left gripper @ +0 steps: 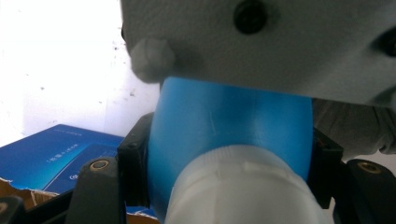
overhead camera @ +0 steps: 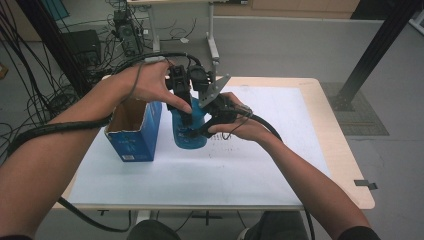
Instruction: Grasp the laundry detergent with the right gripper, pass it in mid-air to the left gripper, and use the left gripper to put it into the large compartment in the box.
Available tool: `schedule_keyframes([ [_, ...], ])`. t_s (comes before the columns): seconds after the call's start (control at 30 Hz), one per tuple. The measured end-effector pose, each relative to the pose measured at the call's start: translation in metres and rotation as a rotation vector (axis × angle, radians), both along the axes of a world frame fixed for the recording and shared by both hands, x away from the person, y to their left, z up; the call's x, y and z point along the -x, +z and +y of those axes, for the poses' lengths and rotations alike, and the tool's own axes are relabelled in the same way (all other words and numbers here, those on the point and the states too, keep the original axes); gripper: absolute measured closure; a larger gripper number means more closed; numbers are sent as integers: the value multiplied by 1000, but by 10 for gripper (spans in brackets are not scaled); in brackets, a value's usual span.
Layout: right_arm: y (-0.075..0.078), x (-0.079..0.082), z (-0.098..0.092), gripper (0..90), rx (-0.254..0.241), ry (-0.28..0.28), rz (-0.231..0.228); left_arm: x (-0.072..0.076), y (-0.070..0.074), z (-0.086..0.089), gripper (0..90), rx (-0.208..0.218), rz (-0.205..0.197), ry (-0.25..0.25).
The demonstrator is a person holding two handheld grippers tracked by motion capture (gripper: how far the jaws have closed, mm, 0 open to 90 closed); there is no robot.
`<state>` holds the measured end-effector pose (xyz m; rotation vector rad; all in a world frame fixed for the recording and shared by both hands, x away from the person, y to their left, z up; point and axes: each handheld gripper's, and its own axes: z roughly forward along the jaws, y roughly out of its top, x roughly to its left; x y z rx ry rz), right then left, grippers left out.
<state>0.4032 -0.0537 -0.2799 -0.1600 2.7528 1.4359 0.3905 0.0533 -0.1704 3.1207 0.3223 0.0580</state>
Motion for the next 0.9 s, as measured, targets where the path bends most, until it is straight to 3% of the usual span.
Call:
schedule_keyframes([
  [0.33,0,0,0,432,-4,-3,-5,0,1,-2,364,-19,-2,-8],
  [0.9,0,1,1,428,-7,6,-10,3,0,0,366,-3,-7,5],
])
